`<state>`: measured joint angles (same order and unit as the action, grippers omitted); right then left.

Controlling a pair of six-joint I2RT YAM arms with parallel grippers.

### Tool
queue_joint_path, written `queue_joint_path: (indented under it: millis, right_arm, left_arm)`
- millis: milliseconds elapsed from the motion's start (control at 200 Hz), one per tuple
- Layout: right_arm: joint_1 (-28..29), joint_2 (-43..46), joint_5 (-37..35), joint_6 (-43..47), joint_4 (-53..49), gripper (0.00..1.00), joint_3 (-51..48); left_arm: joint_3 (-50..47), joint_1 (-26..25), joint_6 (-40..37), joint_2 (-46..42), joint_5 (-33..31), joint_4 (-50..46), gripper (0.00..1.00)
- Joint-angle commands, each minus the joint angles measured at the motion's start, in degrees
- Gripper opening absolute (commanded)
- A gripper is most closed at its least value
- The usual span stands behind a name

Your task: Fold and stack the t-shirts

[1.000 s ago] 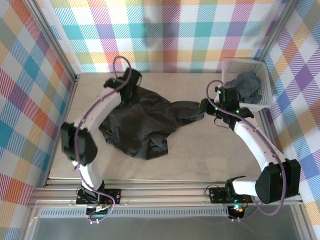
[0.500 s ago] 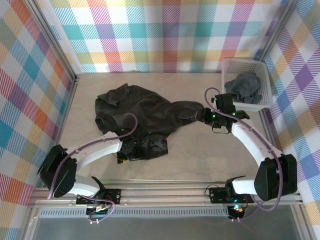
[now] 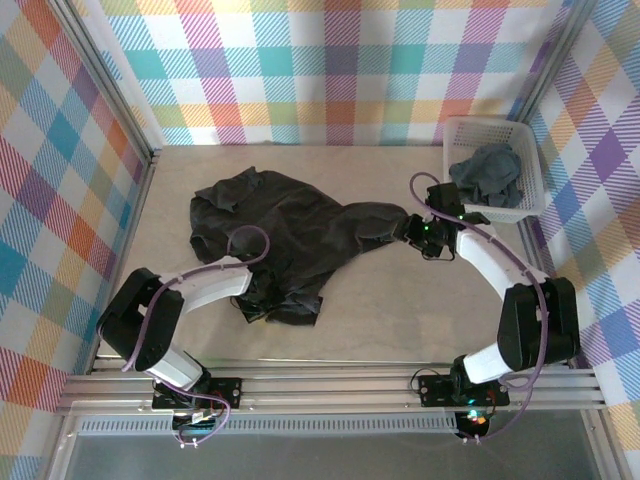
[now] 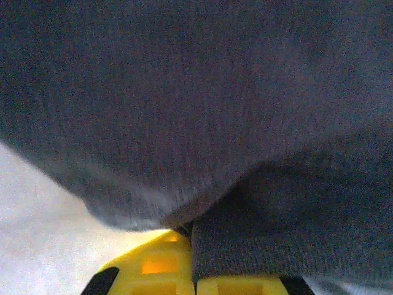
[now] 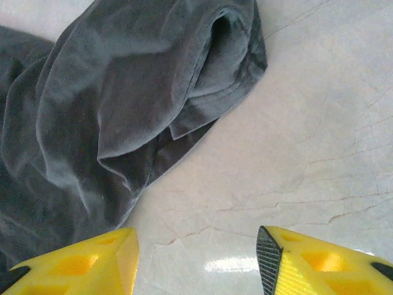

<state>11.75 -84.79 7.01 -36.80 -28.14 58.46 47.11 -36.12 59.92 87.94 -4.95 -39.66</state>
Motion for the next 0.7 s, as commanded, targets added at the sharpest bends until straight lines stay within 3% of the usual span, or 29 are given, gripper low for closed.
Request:
queue_joint_path:
  millis: [0,120,280,550,695]
  right_arm:
    - [-0.63,-1.50,-1.90,-5.37,0.44,0.54,2.27]
    - [-0.85,-4.63,-2.26,-11.97,2.63,0.53,3.66]
    - [-0.85,-11.30,-1.47,-23.41,5.64,0.50,6.89]
    - [-0.76,-18.85,0.78,-39.17,8.80,0.46,9.68]
    - [-0.42,-16.41,0.09,-43.41,7.93,0.45,6.67]
  left_arm:
    - [-0.87,2.57,-0.50,-8.07,-12.54,3.13,0.00]
    - [-2.05,4.23,-1.44,-21.21,-14.24,-2.19,0.00]
    - [-4.77,9.17,-1.66,-31.64,-9.80,-3.27,0.00]
    - [-3.44,12.56,-2.21,-35.26,-7.33,-4.73,0.00]
    - [-2.40,12.76,-2.61,-34.98,-6.84,-4.71,0.00]
